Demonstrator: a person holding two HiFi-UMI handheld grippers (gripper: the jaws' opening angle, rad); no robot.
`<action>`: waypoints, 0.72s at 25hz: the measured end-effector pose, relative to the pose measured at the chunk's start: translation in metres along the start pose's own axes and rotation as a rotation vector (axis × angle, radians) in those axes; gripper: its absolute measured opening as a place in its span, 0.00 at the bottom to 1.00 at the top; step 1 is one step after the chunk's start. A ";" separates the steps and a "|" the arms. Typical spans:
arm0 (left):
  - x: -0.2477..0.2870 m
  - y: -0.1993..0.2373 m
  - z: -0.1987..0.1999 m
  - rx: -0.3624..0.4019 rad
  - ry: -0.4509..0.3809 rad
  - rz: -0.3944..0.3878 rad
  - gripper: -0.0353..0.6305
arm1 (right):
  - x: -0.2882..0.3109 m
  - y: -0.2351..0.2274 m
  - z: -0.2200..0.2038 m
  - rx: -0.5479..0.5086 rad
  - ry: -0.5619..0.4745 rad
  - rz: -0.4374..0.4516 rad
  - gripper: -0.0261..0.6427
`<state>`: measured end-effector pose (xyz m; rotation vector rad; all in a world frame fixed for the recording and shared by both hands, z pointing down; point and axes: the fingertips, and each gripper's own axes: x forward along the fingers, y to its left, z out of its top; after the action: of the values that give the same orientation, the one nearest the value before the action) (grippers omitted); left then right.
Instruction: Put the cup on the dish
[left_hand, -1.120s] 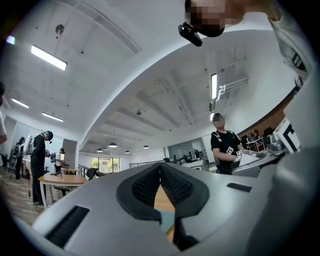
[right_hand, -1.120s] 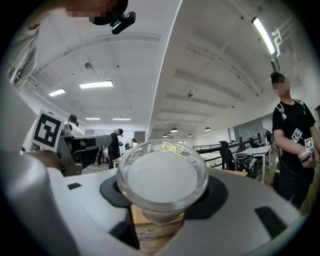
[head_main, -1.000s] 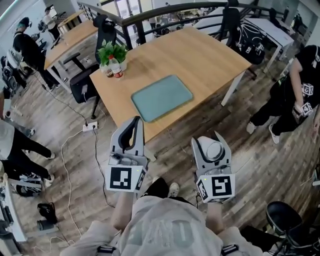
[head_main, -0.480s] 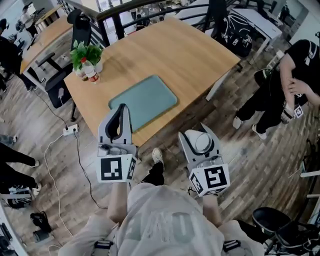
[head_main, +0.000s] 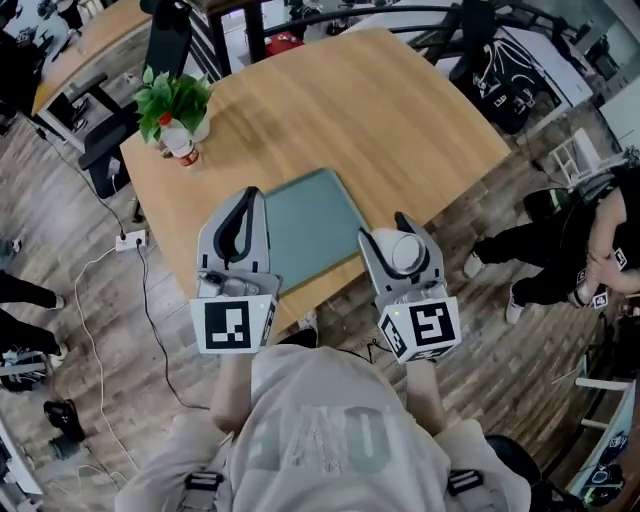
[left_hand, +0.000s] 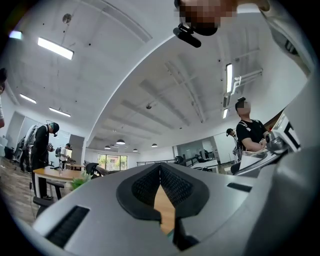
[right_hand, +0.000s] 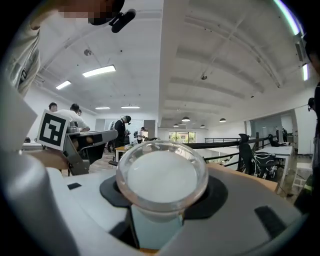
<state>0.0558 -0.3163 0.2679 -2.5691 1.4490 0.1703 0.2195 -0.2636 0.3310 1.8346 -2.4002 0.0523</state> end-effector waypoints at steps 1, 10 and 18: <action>0.005 0.002 -0.003 -0.003 0.002 0.003 0.07 | 0.011 -0.001 -0.002 -0.006 0.008 0.012 0.42; 0.036 0.020 -0.052 0.014 0.126 0.052 0.07 | 0.096 0.002 -0.031 -0.051 0.115 0.117 0.42; 0.049 0.026 -0.090 0.013 0.236 0.106 0.07 | 0.150 -0.012 -0.087 -0.024 0.219 0.181 0.42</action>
<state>0.0599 -0.3898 0.3436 -2.5741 1.6612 -0.1323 0.1988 -0.4016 0.4341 1.5090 -2.3910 0.2270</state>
